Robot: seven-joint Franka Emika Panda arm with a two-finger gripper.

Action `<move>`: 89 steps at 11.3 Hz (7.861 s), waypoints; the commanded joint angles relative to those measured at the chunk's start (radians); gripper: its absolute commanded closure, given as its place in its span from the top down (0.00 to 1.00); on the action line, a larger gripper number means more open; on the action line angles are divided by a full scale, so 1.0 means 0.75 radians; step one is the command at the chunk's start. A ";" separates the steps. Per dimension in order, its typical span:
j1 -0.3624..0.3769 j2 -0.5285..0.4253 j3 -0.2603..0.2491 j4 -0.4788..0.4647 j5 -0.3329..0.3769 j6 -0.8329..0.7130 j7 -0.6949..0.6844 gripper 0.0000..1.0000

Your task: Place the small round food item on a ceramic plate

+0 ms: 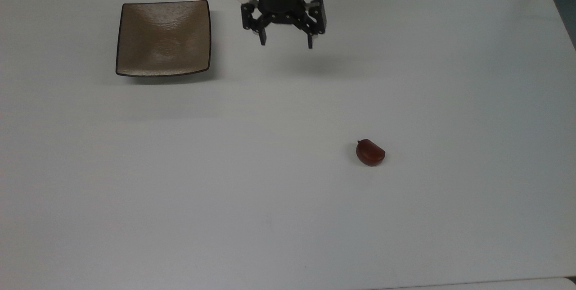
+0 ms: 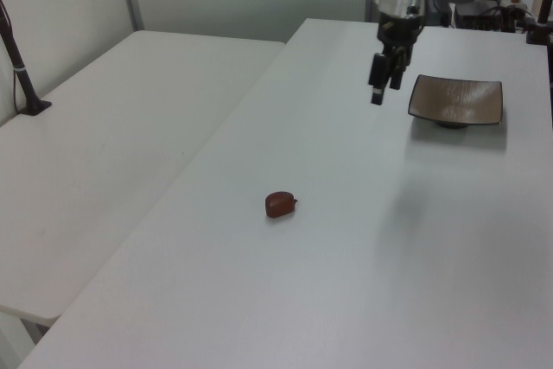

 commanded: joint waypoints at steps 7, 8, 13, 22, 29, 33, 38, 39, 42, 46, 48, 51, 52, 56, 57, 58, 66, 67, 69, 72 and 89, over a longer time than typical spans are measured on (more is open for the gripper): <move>0.141 0.512 0.120 0.500 -0.183 0.258 0.164 1.00; 0.147 0.555 0.133 0.537 -0.189 0.262 0.077 1.00; 0.258 0.737 0.135 0.562 -0.408 0.503 0.023 1.00; 0.250 0.933 0.122 0.695 -0.549 0.575 0.023 1.00; 0.252 0.940 0.122 0.682 -0.635 0.567 0.023 0.19; 0.225 0.801 0.145 0.587 -0.601 0.418 0.027 0.20; 0.125 0.554 0.194 0.352 -0.558 0.236 0.033 0.22; 0.105 0.478 0.194 0.282 -0.554 0.224 0.031 0.22; 0.025 0.263 0.194 0.135 -0.444 0.010 -0.183 0.22; -0.110 0.024 0.192 -0.021 -0.378 -0.198 -0.474 0.24; -0.190 -0.040 0.174 -0.042 -0.376 -0.283 -0.594 0.26; -0.227 -0.067 0.008 -0.107 -0.378 -0.294 -0.903 0.27; -0.253 -0.058 -0.045 -0.133 -0.378 -0.276 -0.983 0.27; -0.329 -0.011 -0.088 -0.146 -0.378 -0.226 -1.102 1.00; -0.331 -0.011 -0.088 -0.144 -0.378 -0.228 -1.102 1.00; -0.331 -0.011 -0.088 -0.142 -0.378 -0.226 -1.102 1.00; -0.274 -0.109 -0.080 -0.115 -0.038 -0.241 -0.677 1.00; -0.237 -0.124 -0.080 -0.119 -0.038 -0.247 -0.626 1.00; -0.200 -0.162 -0.070 -0.121 -0.040 -0.239 -0.487 1.00; -0.145 -0.144 -0.070 -0.117 -0.040 -0.226 -0.456 1.00; -0.128 -0.128 -0.029 -0.109 -0.212 -0.167 -0.378 1.00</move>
